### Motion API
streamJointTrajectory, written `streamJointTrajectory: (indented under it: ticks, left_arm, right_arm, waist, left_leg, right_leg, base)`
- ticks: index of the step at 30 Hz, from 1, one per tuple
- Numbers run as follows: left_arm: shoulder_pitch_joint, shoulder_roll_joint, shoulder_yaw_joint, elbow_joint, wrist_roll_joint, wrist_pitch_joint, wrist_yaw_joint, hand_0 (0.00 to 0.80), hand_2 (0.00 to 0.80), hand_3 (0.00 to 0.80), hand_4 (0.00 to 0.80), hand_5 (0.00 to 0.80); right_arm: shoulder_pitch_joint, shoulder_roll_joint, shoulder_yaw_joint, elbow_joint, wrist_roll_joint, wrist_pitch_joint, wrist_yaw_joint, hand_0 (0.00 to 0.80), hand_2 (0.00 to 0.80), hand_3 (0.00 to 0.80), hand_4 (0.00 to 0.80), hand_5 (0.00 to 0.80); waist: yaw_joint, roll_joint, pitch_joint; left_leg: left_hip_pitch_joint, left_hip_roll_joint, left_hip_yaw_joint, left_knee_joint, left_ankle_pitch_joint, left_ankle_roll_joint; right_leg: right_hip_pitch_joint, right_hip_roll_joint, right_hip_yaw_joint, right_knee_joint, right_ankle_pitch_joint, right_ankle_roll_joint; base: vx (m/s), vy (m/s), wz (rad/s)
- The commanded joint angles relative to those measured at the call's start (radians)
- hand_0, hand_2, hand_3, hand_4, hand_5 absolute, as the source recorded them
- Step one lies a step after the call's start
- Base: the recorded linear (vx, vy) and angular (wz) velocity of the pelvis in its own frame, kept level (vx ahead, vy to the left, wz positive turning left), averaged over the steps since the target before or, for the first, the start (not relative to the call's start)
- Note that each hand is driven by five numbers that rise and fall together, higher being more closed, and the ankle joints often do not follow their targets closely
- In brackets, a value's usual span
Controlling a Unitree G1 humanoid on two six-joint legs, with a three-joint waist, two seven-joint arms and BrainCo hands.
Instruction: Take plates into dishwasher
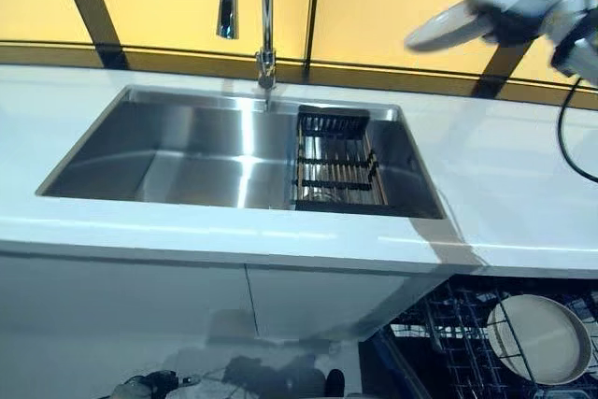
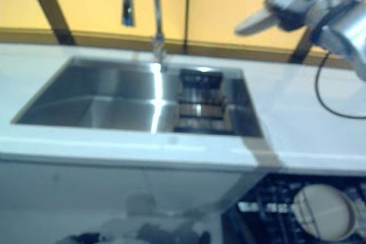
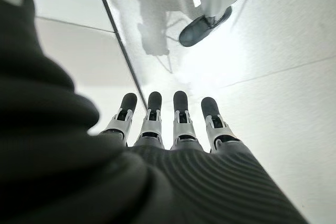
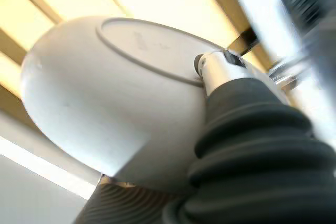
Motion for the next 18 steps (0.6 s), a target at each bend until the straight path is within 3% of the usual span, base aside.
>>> streamJointTrajectory:
  ticks: [1, 10, 18]
  left_arm:
    - [-0.019, 0.042, 0.012, 0.049, 0.054, -0.043, -0.016, 0.000, 0.000, 0.000, 0.000, 0.000]
    - [-0.002, 0.045, 0.015, 0.046, 0.082, -0.094, -0.035, 0.000, 0.000, 0.000, 0.000, 0.000]
    - [-0.017, 0.053, 0.019, 0.052, 0.094, -0.118, -0.045, 0.000, 0.000, 0.000, 0.000, 0.000]
  right_arm:
    - [0.002, -0.082, -0.128, 0.101, 0.170, 0.121, -0.065, 0.800, 0.800, 0.800, 0.800, 0.800]
    - [0.282, -0.170, -0.411, 0.197, 0.388, 0.108, -0.068, 0.800, 0.800, 0.800, 0.800, 0.800]
    - [0.714, -0.145, -0.821, 0.186, 0.629, 0.161, -0.006, 0.800, 0.800, 0.800, 0.800, 0.800]
  waist:
    - [-0.010, -0.029, -0.005]
    - [-0.069, -0.013, -0.012]
    - [-0.141, -0.009, -0.005]
  left_leg:
    - [-0.002, 0.011, -0.001, -0.002, -0.008, 0.007]
    - [0.030, 0.023, 0.036, -0.002, -0.021, 0.006]
    - [0.058, 0.027, 0.077, -0.002, -0.035, 0.009]
  right_leg:
    - [0.098, -0.035, 0.054, 0.003, -0.103, 0.121]
    - [0.087, -0.014, 0.117, 0.003, -0.101, 0.113]
    - [0.062, -0.002, 0.177, 0.003, -0.084, 0.110]
  base:
    - [0.056, -0.034, -0.19]
    - [0.032, -0.021, -0.18]
    - [0.013, -0.027, -0.19]
